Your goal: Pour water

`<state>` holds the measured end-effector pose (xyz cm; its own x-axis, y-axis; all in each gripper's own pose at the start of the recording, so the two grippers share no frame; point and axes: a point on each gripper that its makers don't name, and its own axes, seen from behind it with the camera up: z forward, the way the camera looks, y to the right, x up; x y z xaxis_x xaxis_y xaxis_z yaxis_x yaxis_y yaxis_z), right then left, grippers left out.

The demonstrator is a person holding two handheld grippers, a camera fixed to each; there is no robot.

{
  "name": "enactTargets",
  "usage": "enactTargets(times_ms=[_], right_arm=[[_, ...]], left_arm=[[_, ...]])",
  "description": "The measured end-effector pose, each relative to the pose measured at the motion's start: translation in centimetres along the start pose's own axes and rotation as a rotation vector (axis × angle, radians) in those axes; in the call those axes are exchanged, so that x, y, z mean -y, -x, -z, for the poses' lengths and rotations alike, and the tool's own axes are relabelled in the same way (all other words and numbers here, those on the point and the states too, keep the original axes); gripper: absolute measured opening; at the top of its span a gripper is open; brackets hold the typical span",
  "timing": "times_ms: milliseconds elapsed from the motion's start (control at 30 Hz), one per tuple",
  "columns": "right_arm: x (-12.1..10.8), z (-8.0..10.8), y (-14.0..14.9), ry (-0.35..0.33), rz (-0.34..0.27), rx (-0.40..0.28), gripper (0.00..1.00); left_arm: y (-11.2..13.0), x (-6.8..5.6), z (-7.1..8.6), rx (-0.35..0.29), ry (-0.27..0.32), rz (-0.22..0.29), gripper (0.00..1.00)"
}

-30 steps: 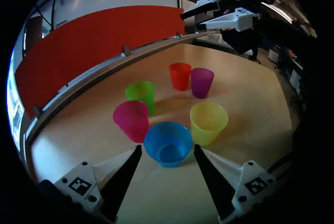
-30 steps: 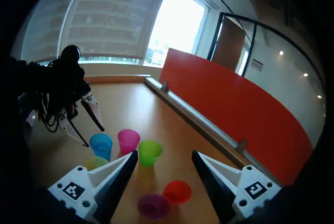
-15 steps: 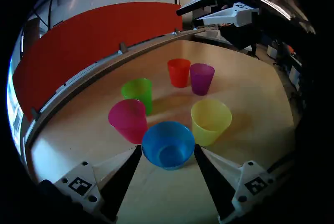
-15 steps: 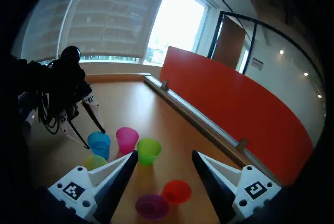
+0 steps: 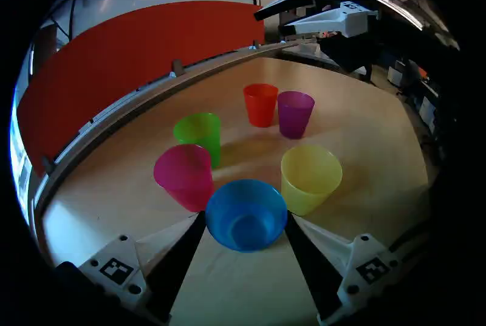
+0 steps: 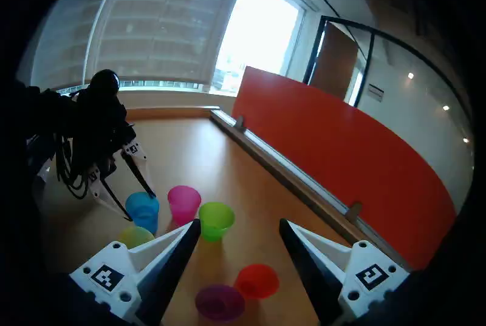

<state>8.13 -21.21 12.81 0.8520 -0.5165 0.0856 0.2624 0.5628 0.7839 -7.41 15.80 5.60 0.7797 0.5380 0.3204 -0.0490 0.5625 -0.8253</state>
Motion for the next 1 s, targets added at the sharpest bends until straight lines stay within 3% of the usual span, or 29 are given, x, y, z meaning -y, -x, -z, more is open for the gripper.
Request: enactTargets(times_ms=[567,1000], right_arm=[[0.4,-0.9,0.2,-0.016,-0.004,0.004,1.0],[0.6,-1.7,0.4,-0.025,-0.018,0.002,1.0]], left_arm=[[0.1,-0.1,-0.6,-0.003,0.006,0.02,0.93],[0.3,-0.3,-0.8,-0.006,0.013,0.031,0.87]])
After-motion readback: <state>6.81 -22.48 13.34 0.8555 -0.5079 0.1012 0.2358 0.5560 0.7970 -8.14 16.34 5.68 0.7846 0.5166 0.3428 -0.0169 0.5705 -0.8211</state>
